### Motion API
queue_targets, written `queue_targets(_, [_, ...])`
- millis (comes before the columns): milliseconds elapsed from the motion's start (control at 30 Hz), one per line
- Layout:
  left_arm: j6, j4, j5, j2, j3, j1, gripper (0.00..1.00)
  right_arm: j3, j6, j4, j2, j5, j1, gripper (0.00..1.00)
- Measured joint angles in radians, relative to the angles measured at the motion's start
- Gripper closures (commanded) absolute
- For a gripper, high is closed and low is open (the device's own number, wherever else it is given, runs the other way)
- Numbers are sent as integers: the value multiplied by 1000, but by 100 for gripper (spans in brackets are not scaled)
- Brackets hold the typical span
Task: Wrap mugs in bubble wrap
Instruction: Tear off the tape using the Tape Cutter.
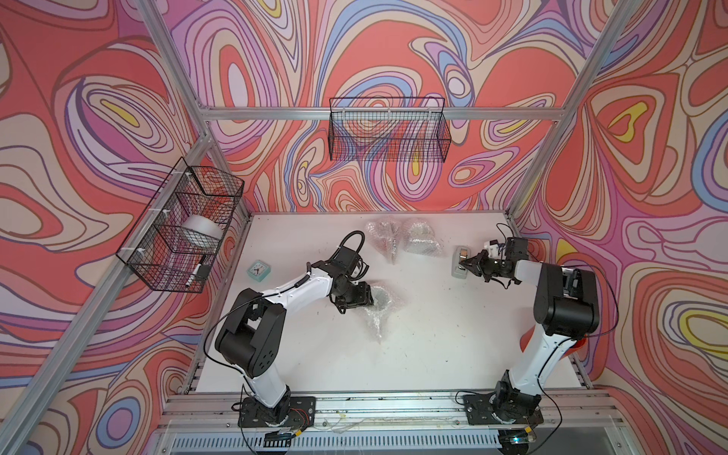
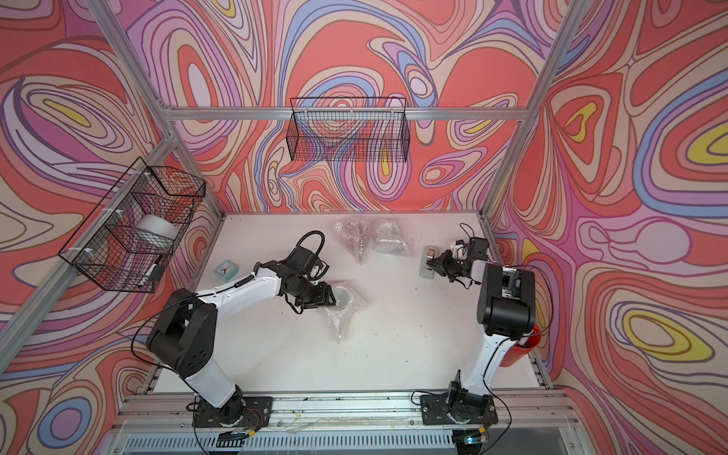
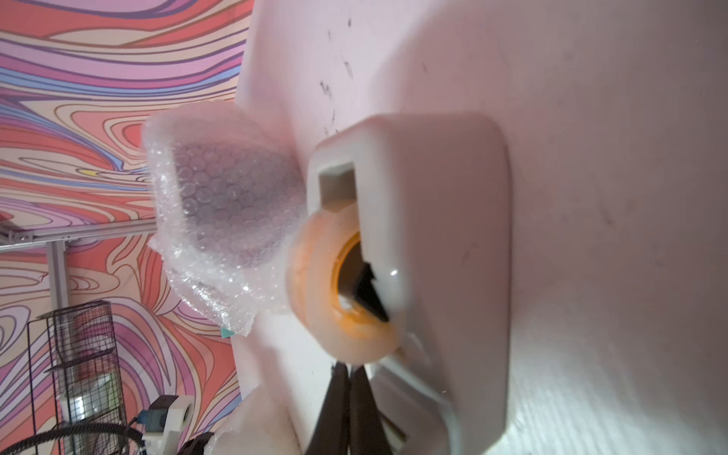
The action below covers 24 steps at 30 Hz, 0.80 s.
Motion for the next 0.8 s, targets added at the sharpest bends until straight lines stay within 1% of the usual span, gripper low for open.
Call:
queue_targets(133, [0, 0, 0, 0, 0, 0, 41, -57, 46, 102, -68, -46, 0, 100])
queue_targets(233, [0, 0, 2, 0, 0, 0, 41, -70, 46, 99, -117, -55, 0, 100])
queue_targets(433, [0, 0, 4, 1, 0, 0, 41, -110, -3, -48, -227, -31, 2, 100])
queue_targets(600, [-4, -5, 4, 5, 6, 0, 42, -161, -61, -216, -301, 3, 15, 100])
queue_targets(800, [-29, -11, 8, 13, 13, 0, 44, -182, -116, -340, -328, 45, 44, 100])
